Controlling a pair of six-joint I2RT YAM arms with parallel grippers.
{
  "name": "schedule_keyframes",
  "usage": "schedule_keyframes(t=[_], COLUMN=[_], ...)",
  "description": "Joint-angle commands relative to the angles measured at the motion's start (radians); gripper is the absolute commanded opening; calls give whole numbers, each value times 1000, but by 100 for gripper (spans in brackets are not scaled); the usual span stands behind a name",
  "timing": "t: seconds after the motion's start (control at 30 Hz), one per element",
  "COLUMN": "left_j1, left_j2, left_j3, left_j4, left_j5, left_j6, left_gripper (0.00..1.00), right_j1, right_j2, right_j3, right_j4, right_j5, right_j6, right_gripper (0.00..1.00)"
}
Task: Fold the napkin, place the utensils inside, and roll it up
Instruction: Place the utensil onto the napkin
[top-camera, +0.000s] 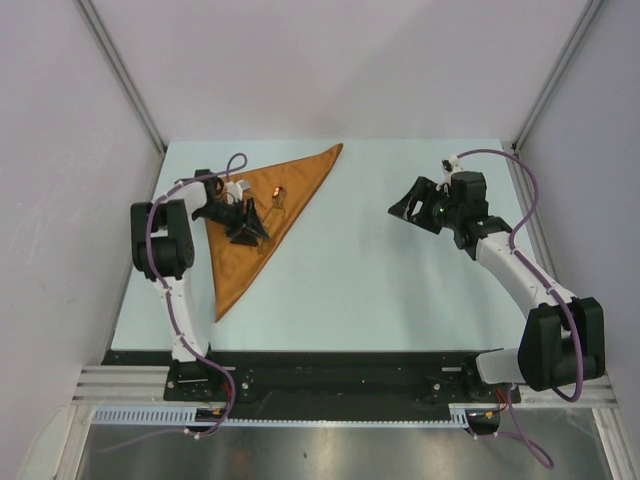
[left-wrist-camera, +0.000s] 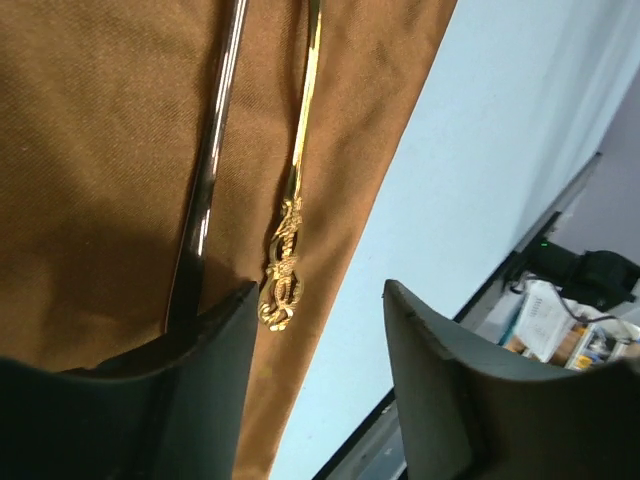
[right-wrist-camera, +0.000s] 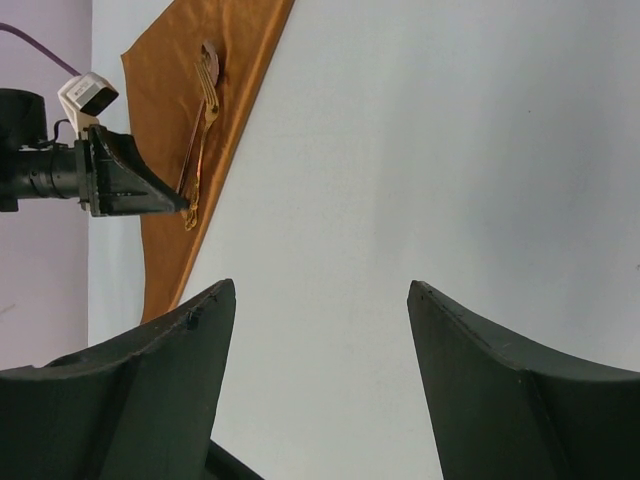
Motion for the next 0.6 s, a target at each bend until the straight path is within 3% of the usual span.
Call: schedule_keyframes(t=[0.0, 0.1, 0.27, 0.4, 0.43, 0.57], left_j1=[3, 1, 3, 1, -5, -33], left_j2=[-97, -155, -290, -468, -532, -650], left_j3=[33, 39, 27, -80, -103, -209], left_j4=[19, 21, 55, 167, 208, 274], left_j5=[-111, -173, -430, -500, -520, -629], left_j6=[-13, -33, -100, -151, -162, -154], left_gripper=[67, 77, 86, 89, 96, 98], right_j1=[10, 17, 41, 60, 66, 79], right_j2=[-27, -13, 74, 257, 293, 491], right_j3=[3, 14, 86, 193, 224, 430], right_j4=[3, 9, 27, 78, 89, 154], right_j5=[14, 15, 6, -32, -37, -61], right_j6=[-18, -21, -46, -47, -46, -35], right_gripper=[75, 75, 74, 72, 72, 67])
